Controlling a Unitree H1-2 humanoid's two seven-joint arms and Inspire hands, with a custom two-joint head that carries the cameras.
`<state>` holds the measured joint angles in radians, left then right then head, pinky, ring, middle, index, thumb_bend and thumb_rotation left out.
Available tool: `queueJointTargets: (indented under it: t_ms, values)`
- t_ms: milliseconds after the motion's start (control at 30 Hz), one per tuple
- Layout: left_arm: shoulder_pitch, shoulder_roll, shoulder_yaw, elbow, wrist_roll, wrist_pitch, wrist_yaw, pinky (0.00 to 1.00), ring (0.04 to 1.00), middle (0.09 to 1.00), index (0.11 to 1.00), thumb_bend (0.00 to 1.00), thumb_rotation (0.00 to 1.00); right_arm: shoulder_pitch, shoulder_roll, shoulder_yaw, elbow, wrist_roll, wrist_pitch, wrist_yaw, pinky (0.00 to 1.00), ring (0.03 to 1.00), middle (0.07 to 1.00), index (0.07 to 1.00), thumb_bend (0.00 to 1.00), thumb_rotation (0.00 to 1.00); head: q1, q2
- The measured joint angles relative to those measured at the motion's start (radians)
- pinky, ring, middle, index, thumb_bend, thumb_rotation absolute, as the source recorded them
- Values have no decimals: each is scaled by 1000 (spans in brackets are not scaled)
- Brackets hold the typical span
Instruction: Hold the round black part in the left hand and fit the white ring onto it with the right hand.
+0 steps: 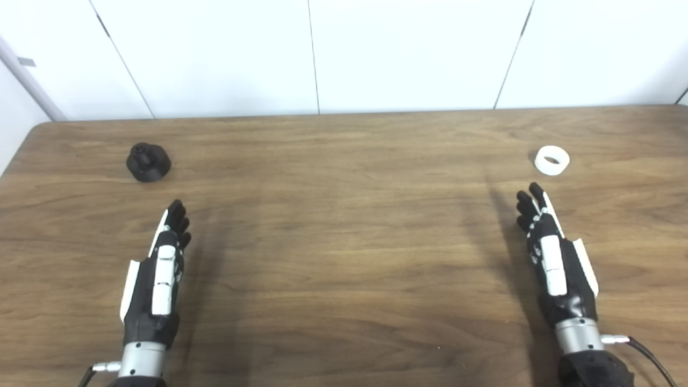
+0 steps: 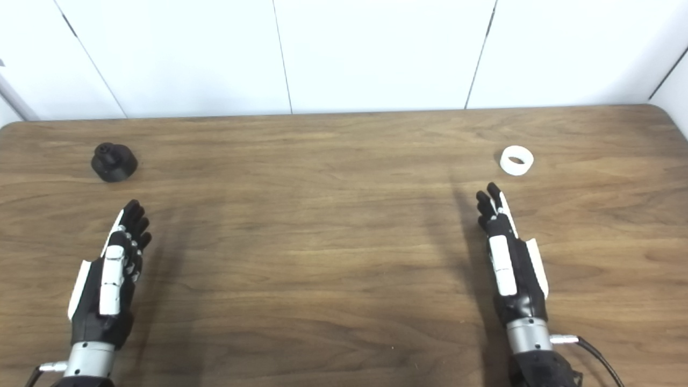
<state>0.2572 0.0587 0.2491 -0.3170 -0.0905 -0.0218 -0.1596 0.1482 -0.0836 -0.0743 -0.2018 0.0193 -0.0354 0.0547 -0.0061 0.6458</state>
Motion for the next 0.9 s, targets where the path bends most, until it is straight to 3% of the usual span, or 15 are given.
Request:
queueJointTargets:
  t_ms: [400, 600, 667, 900]
  values:
    - [0, 1, 1, 0, -2, 0, -1, 1000, 1000, 1000, 1000, 429, 1000, 0, 0, 0, -14, 8, 31, 0, 969, 965, 956, 971, 535, 1000, 5, 3]
    - [0, 1, -2, -1, 3, 1, 3, 1000, 1000, 1000, 996, 407, 981, 1, -1, -1, -14, 8, 31, 0, 966, 962, 953, 977, 546, 1000, 83, -17]
    - [0, 0, -6, -1, 8, 2, 6, 1000, 1000, 1000, 995, 415, 959, 1, -2, -5, -14, 10, 29, 1, 969, 963, 952, 979, 547, 1000, 133, -38]
    - [0, -4, -35, 0, 31, 1, 9, 1000, 1000, 1000, 992, 439, 969, 3, -9, -27, 10, 49, -13, 24, 984, 969, 960, 993, 557, 1000, 207, -81]
